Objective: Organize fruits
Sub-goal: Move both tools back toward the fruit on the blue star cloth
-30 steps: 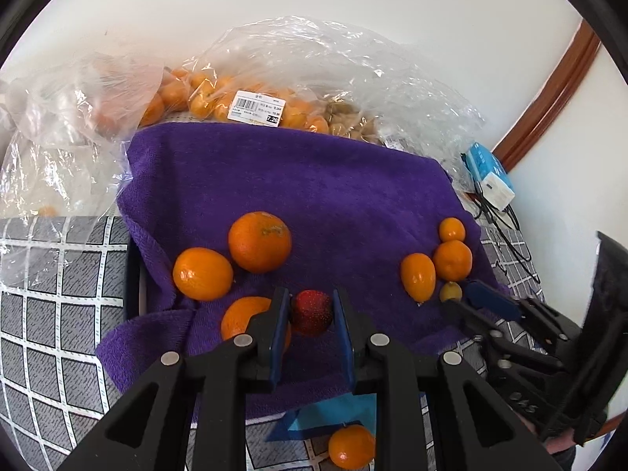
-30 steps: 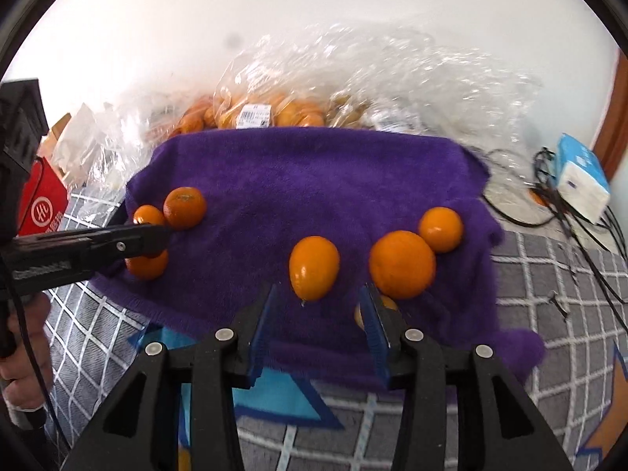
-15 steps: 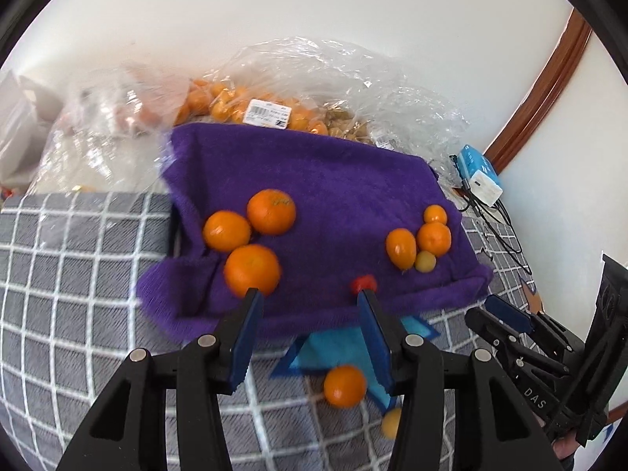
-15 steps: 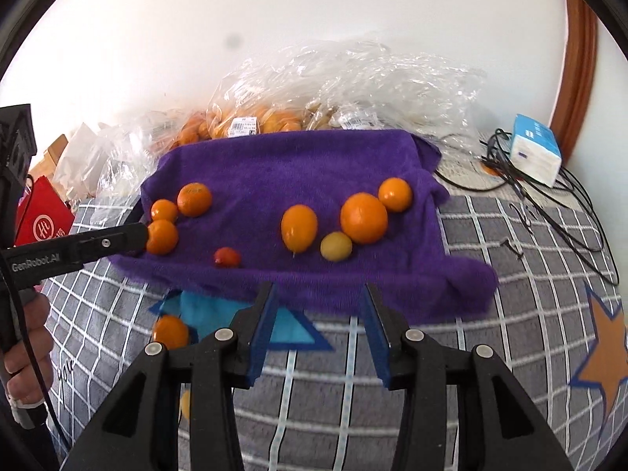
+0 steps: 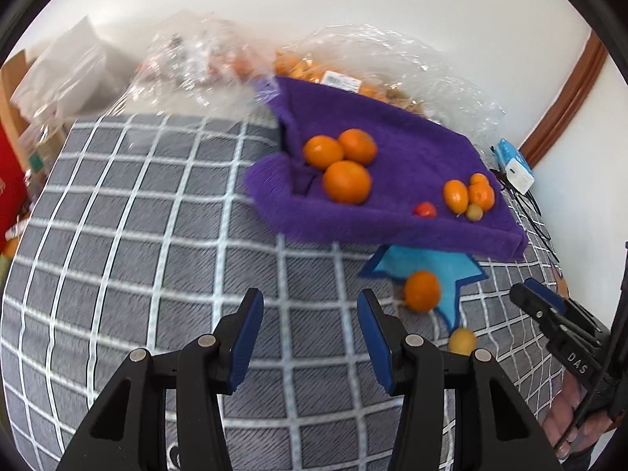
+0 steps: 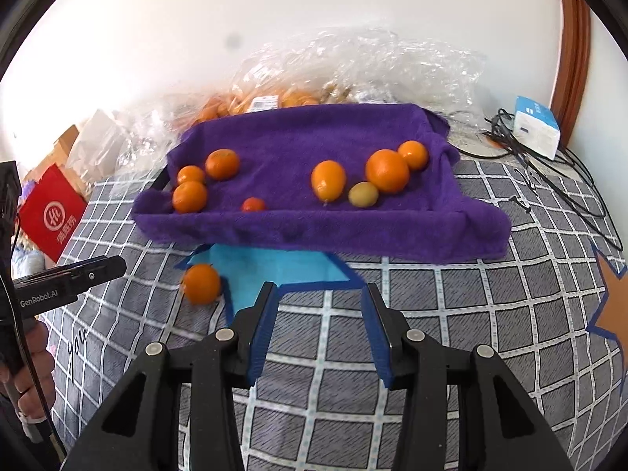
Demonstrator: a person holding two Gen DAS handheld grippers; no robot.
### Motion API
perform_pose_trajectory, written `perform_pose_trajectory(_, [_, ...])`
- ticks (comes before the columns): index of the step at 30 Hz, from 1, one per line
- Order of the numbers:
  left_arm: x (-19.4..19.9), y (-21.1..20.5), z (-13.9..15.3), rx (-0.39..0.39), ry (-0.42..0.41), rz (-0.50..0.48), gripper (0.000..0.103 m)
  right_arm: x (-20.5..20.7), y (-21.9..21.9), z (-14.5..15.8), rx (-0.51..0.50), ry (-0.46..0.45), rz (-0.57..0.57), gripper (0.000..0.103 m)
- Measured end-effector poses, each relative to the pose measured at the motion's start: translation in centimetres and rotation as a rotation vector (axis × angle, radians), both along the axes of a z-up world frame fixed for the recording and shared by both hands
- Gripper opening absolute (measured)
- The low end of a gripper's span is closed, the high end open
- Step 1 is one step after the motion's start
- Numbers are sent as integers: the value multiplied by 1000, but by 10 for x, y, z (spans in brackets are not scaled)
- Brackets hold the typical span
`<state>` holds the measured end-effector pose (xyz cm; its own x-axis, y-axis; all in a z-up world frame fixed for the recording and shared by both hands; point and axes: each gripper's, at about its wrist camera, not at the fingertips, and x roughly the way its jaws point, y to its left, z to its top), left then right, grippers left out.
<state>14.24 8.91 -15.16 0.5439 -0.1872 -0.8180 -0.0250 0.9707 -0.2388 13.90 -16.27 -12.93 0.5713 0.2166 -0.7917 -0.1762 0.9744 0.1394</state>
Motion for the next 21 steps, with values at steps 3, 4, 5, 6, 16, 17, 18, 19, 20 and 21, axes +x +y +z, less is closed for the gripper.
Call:
perform_pose_trajectory(3, [-8,6,-7,15,2,22,48,-2,2,0,1,-12,-4,44])
perform_pose_trajectory(4, [-11,8,-9,22,0,31,48,-3,2,-1,5,-9,-7,44])
perform_pose_trajectory(5, [-13,9,-11,29,-2,42,48,-2,3,-3,14,1,-8,44])
perform_pose_trajectory(6, [-15,12,-13,32,-3,55,48,-2,3,-5,18,6,-8,44])
perform_pose_trajectory(16, [-19,21,-22,13,-11,89,48,-15,30,-16,110,45,98,41])
perform_pose_trajectory(17, [-20,20,-22,12,-11,85,47,-17,35,-17,107,45,115,41])
perform_pose_trajectory(18, [-21,20,-22,12,-14,81,47,-20,41,-18,99,46,131,40])
perform_pose_trajectory(19, [-21,21,-21,10,-15,80,47,-22,47,-20,85,46,143,39])
perform_pose_trajectory(20, [-22,21,-21,5,-17,82,47,-24,52,-23,64,39,148,38])
perform_pose_trajectory(21, [-23,23,-21,-7,-18,89,47,-25,55,-24,49,36,147,38])
